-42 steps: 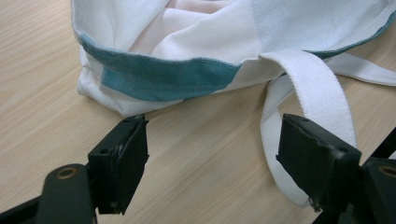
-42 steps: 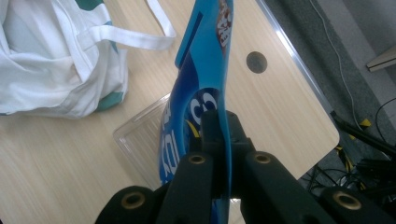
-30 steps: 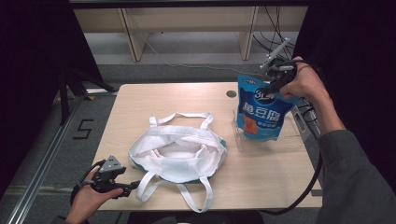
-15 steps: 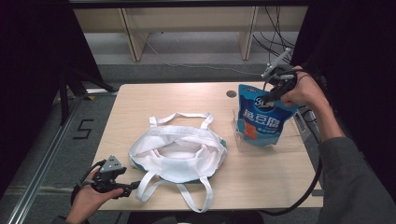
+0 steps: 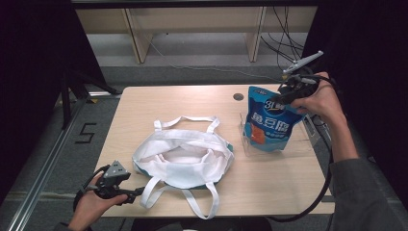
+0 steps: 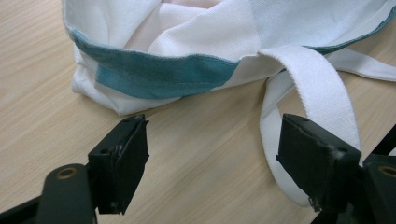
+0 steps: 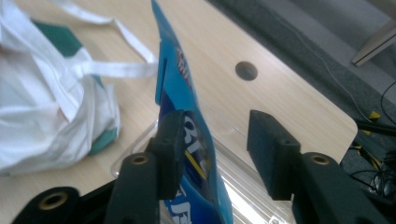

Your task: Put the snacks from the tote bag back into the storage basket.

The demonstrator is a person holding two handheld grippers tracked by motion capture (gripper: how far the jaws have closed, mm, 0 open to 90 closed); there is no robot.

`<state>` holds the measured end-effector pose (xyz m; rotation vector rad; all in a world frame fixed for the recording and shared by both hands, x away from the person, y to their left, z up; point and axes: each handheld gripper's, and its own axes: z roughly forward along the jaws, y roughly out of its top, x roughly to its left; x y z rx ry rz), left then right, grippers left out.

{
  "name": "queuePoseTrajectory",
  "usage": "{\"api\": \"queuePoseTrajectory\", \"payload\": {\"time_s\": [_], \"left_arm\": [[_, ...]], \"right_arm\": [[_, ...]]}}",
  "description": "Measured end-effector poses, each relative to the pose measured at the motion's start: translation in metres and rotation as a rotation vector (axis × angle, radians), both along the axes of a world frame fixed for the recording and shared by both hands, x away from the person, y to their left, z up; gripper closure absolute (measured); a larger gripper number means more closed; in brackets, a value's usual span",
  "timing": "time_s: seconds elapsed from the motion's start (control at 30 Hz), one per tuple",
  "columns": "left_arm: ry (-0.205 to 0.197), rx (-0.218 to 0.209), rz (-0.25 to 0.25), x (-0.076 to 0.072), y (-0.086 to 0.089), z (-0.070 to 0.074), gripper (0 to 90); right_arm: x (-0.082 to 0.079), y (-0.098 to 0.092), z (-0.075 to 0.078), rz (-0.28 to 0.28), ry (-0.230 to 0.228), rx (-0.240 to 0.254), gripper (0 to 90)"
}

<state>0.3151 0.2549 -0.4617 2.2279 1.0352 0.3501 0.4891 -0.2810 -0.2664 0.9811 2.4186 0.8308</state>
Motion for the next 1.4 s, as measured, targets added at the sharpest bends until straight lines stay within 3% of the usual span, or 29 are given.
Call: {"api": "queuePoseTrajectory", "payload": {"time_s": [0.03, 0.13, 0.23, 0.63, 0.7, 0.83, 0.9, 0.93, 0.97, 1.0, 1.03, 1.13, 1.17, 1.2, 1.23, 1.3, 1.33, 1.4], "left_arm": [[0.003, -0.003, 0.004, 0.000, 0.000, 0.000, 23.5], [-0.007, 0.005, 0.003, 0.000, 0.000, 0.000, 23.4], [-0.002, 0.013, 0.008, 0.000, 0.000, 0.000, 23.4], [-0.002, 0.019, -0.003, 0.001, 0.001, 0.001, 23.2], [-0.007, 0.016, 0.004, 0.001, 0.001, 0.000, 23.2], [-0.004, 0.014, 0.007, 0.001, 0.001, 0.000, 23.1], [0.004, 0.004, 0.015, 0.000, 0.001, 0.000, 23.1], [0.002, 0.006, 0.017, 0.000, 0.000, 0.000, 23.1], [0.001, 0.007, 0.014, 0.000, 0.000, 0.000, 23.1], [-0.001, 0.009, 0.002, 0.000, 0.001, 0.001, 23.1], [-0.009, 0.017, -0.008, 0.000, 0.001, 0.002, 23.0], [-0.013, 0.015, -0.006, 0.000, 0.001, 0.002, 23.0], [-0.016, 0.008, 0.002, 0.000, 0.001, 0.001, 23.0], [-0.010, 0.007, 0.000, 0.000, 0.001, 0.002, 23.0], [-0.008, 0.001, 0.006, -0.001, 0.000, 0.001, 23.0], [-0.011, 0.003, 0.006, 0.000, 0.000, 0.001, 23.0], [-0.011, 0.002, 0.008, -0.001, 0.000, 0.001, 23.0], [-0.013, -0.001, 0.007, -0.001, 0.000, 0.001, 23.0]], "right_arm": [[-0.006, -0.001, 0.001, -0.035, 0.009, 0.032, 51.1], [-0.018, -0.007, 0.003, -0.098, -0.028, 0.041, 44.8], [-0.030, -0.015, 0.000, -0.129, -0.058, 0.076, 42.3], [-0.069, -0.035, -0.026, -0.179, -0.081, 0.089, 38.3], [-0.074, -0.038, -0.032, -0.194, -0.104, 0.094, 36.8], [-0.082, -0.044, -0.043, -0.226, -0.078, 0.119, 36.4], [-0.085, -0.048, -0.050, -0.237, -0.088, 0.135, 36.6], [-0.085, -0.050, -0.053, -0.232, -0.087, 0.123, 36.5], [-0.086, -0.051, -0.055, -0.250, -0.048, 0.125, 36.4], [-0.086, -0.055, -0.058, -0.244, -0.068, 0.113, 36.5], [-0.087, -0.056, -0.060, -0.261, -0.067, 0.131, 37.1], [-0.089, -0.059, -0.068, -0.281, -0.012, 0.114, 42.3], [-0.088, -0.061, -0.072, -0.263, -0.018, 0.092, 45.3], [-0.089, -0.060, -0.075, -0.288, 0.015, 0.119, 48.1], [-0.087, -0.063, -0.079, -0.270, 0.003, 0.113, 53.9], [-0.085, -0.063, -0.086, -0.263, 0.024, 0.113, 63.9], [-0.083, -0.064, -0.088, -0.238, 0.019, 0.080, 70.0], [-0.081, -0.063, -0.093, -0.219, 0.005, 0.068, 78.7]]}}
